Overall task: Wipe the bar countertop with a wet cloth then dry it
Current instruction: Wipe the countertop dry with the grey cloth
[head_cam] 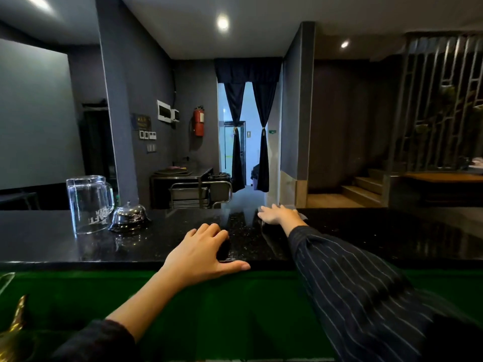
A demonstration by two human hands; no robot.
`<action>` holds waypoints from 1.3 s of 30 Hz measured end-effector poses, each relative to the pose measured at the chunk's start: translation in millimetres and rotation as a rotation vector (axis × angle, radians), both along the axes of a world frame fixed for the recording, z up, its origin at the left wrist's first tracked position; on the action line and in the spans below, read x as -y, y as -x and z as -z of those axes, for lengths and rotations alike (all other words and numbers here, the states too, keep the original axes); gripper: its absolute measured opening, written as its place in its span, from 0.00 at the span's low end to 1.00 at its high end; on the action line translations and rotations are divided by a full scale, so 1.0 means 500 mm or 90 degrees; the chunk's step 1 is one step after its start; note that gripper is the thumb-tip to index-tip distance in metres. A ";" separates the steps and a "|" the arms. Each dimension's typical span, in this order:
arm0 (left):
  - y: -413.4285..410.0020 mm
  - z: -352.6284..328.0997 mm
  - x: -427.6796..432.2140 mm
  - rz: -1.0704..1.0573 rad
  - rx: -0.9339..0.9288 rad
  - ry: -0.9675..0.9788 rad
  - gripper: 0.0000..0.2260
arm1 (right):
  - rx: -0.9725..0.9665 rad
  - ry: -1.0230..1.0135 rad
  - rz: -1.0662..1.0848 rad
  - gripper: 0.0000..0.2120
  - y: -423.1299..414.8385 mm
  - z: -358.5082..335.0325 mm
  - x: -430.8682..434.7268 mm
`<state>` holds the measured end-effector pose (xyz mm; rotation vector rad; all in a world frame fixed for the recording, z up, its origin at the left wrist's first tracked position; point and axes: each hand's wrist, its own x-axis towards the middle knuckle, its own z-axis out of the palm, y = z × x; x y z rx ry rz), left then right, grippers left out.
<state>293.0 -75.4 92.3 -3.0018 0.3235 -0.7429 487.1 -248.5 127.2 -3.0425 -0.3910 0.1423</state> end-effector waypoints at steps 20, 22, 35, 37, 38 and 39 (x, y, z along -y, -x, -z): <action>0.046 -0.010 0.004 0.008 -0.052 0.005 0.39 | -0.035 -0.029 -0.227 0.23 0.047 0.009 -0.049; 0.049 -0.004 0.004 0.016 -0.036 0.002 0.38 | -0.040 -0.030 -0.199 0.23 0.003 0.014 -0.032; 0.023 0.004 -0.002 0.017 -0.018 -0.101 0.39 | -0.054 0.021 -0.211 0.38 -0.051 0.026 -0.243; 0.023 0.000 -0.001 0.013 -0.029 -0.100 0.38 | -0.053 0.025 -0.288 0.33 0.012 0.023 -0.263; 0.025 -0.002 0.000 0.016 -0.030 -0.090 0.37 | -0.048 0.036 -0.326 0.35 0.041 0.021 -0.260; 0.030 -0.003 0.003 0.022 -0.031 -0.082 0.36 | -0.047 0.035 -0.341 0.40 0.048 0.030 -0.253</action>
